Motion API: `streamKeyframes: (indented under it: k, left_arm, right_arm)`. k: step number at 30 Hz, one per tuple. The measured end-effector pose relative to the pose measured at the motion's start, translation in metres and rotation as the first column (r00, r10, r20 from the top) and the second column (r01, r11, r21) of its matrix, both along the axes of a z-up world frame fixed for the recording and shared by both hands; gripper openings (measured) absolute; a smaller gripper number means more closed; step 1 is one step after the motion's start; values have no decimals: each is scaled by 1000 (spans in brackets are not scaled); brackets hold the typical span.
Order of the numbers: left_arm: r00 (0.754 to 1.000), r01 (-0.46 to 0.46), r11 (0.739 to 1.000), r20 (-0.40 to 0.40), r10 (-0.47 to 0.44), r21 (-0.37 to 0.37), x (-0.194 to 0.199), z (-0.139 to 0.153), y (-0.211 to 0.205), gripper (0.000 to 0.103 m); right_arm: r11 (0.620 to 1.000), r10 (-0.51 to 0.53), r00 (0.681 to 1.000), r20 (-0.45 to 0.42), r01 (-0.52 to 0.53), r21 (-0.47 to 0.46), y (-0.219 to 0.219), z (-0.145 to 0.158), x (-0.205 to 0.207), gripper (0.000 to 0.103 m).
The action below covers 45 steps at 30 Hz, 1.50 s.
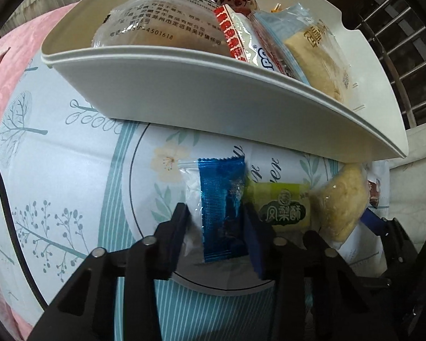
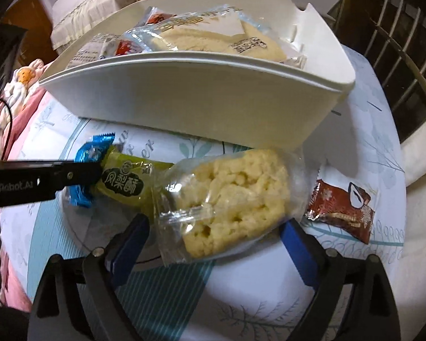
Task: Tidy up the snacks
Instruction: 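Grasp the blue candy packet with the left tool while the right grasps the rice-crispy bar, then carry both held snacks over the white tray and open both tools inside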
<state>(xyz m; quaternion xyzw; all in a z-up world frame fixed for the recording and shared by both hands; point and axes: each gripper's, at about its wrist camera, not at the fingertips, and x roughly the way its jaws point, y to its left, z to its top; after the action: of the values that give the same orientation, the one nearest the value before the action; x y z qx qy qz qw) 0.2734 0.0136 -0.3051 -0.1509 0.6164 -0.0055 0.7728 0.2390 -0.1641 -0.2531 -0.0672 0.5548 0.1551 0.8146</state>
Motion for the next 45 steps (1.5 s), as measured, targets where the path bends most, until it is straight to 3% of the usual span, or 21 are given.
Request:
streamKeyframes:
  k: [5,8,14,23,29,35,45]
  left_arm:
    - [1000,-18,1000,9,18,-10,-7,2,-1,35]
    - [1000,-17,1000,4,17,4,-11,2,-1,33]
    - [1000,3,999,10,-4,38,-18,13,-8,29]
    - [999,-13,999,49,11,42,-45,42,-20,27]
    - [995,3,999,96,-8,54,-56,73,-25,27]
    - [988,68,988,128,-86,142,-66,105,-32,27]
    - [986,120,982,100,-135,147,-60,138,-34,26]
  right_arm:
    - [999,-43,999,25,43,-11,6,-1,-1,91]
    - [997,-54,998,44,56,-50,6,0,-4,75]
    - [997,-15,998,60,20,-76,-2,3,-10,64]
    - [998,-17,997,69,21,-53,-6,19,-17,61]
    - [999,-32,996,86,33,-10,-13,42,-46,61]
    - [1000,-16,986,165,18,-11,-17,70,-60,61]
    - [1000,-17,967,254,18,0,-26,107,-60,61]
